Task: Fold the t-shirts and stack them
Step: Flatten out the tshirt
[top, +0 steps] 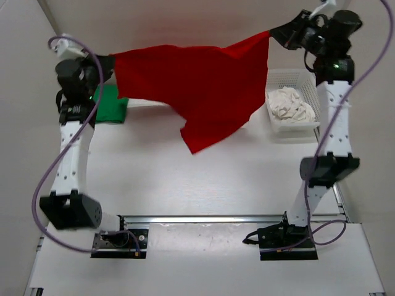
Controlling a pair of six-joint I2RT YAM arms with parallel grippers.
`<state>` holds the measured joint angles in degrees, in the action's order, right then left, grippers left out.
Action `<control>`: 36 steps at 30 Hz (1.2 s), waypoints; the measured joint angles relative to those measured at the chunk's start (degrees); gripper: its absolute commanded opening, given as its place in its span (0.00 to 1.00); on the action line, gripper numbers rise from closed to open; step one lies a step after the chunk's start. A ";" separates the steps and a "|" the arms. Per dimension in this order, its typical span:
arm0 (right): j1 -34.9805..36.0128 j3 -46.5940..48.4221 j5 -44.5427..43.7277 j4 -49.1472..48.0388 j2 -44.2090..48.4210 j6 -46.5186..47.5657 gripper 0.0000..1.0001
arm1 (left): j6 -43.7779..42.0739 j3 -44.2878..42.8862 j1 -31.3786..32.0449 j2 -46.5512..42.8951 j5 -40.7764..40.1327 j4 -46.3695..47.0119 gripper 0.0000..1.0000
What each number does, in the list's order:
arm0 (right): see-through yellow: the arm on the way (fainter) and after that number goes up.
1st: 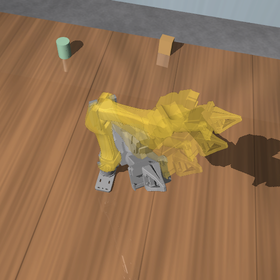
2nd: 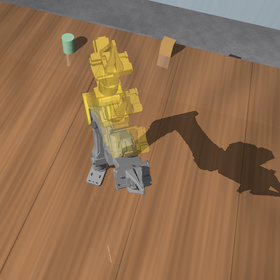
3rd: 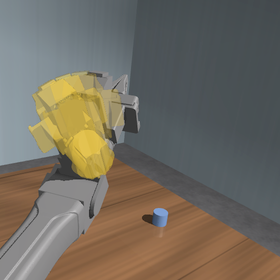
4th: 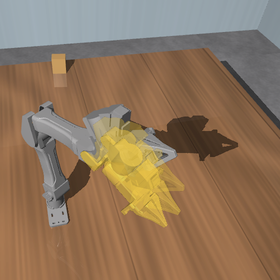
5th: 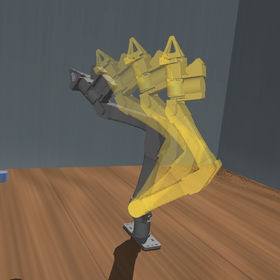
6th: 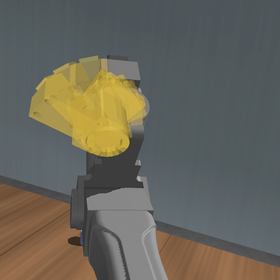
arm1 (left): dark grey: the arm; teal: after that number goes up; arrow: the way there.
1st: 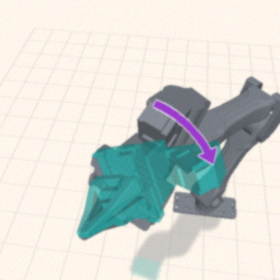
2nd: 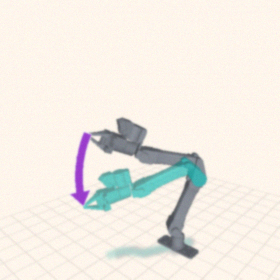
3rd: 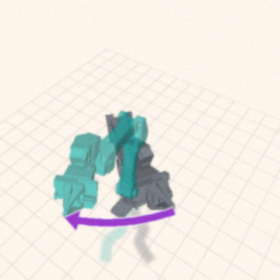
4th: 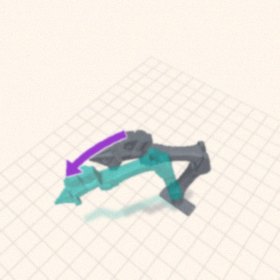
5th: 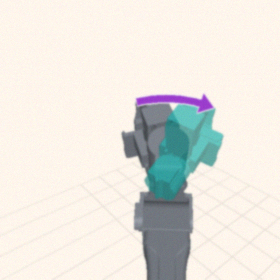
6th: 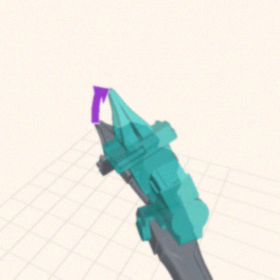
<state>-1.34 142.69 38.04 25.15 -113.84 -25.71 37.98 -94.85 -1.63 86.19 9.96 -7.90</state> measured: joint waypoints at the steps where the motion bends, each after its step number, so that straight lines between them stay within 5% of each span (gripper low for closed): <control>1: -0.83 -4.24 0.81 -0.52 4.31 -0.09 0.00 | 0.07 3.96 -1.44 -3.63 -0.13 1.20 0.00; 5: -0.37 -31.78 2.64 -7.96 28.11 0.07 0.00 | -0.11 23.45 -3.21 -19.43 -3.21 7.91 0.07; 11: 4.33 -76.81 5.01 -20.76 60.85 -0.24 0.00 | 2.27 51.63 -4.63 -32.04 -1.42 15.74 0.35; 14: 7.52 -97.55 3.17 -21.46 68.98 0.04 0.00 | 3.54 64.98 -7.65 -33.22 -1.27 14.16 0.61; 16: 8.72 -111.91 1.64 -19.52 72.50 -0.85 0.00 | 3.72 71.43 -7.78 -35.56 -2.05 10.69 0.70; 19: 8.72 -129.76 -0.04 -14.14 76.28 -3.39 0.00 | 3.58 76.06 -6.62 -40.54 -2.25 7.87 0.86; 20: 8.83 -134.03 -0.33 -12.48 78.49 -4.55 0.00 | 3.45 76.87 -6.45 -41.90 -2.19 7.85 0.99; 28: 16.70 -135.36 -5.86 -10.82 85.48 -8.81 0.00 | 3.04 79.19 -5.64 -40.61 -2.91 8.92 0.98; 31: 16.13 -135.29 -6.67 -11.13 86.07 -9.27 0.00 | 3.45 77.81 -4.22 -32.35 -2.69 10.80 0.60; 33: 15.45 -135.29 -6.69 -11.13 86.64 -9.55 0.00 | 3.04 74.97 -2.29 -25.20 -3.30 10.97 0.52; 36: 13.84 -135.29 -6.14 -11.21 86.99 -9.73 0.00 | 2.89 69.31 -0.76 -14.75 -3.21 11.50 0.53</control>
<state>12.49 7.40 31.90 13.93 -26.85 -35.44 40.86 -25.54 -2.39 71.44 6.74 3.60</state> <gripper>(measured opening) 0.009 0.517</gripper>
